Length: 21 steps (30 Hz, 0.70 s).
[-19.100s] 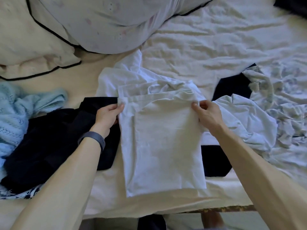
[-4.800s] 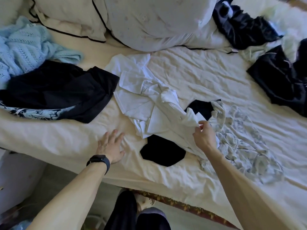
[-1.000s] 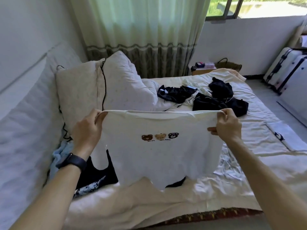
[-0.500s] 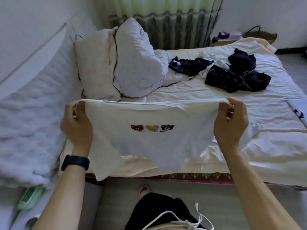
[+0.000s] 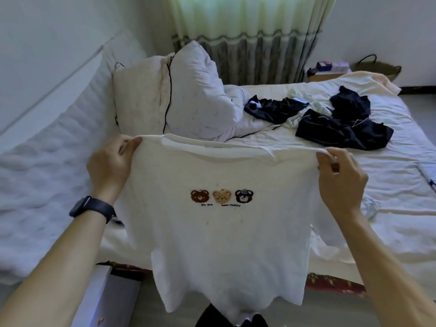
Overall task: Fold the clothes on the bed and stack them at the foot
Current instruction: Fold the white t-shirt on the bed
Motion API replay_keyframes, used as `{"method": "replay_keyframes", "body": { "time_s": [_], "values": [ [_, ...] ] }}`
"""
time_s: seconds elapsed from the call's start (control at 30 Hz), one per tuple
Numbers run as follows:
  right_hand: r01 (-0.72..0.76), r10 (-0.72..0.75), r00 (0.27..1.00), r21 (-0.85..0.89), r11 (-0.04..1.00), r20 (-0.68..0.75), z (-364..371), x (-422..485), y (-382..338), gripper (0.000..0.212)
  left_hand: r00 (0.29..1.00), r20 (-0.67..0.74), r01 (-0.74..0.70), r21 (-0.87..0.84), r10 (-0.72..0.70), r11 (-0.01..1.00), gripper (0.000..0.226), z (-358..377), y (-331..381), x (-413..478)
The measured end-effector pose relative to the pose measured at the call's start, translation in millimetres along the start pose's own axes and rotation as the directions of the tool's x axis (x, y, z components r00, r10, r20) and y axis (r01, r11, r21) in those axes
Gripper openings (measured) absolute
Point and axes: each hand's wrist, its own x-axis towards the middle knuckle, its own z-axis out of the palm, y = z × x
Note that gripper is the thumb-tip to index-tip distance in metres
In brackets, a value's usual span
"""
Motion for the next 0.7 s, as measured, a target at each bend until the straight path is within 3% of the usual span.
{"method": "replay_keyframes", "body": {
  "time_s": [0.27, 0.43, 0.7],
  "values": [
    [-0.2, 0.283, 0.9, -0.264, 0.944, 0.331, 121, 41, 72, 0.02, 0.951, 0.296, 0.08, 0.034, -0.086, 0.996, 0.044, 154, -54, 54],
    [-0.258, 0.435, 0.817, -0.437, 0.862, 0.377, 227, 73, 140, 0.026, 0.905, 0.419, 0.047, 0.084, -0.078, 0.995, 0.042, 276, -101, 99],
    [-0.244, 0.577, 0.723, -0.641, 0.727, 0.38, 409, 71, 286, 0.033, 0.798, 0.6, -0.177, 0.143, 0.057, 0.974, 0.041, 516, -194, 117]
  ]
}}
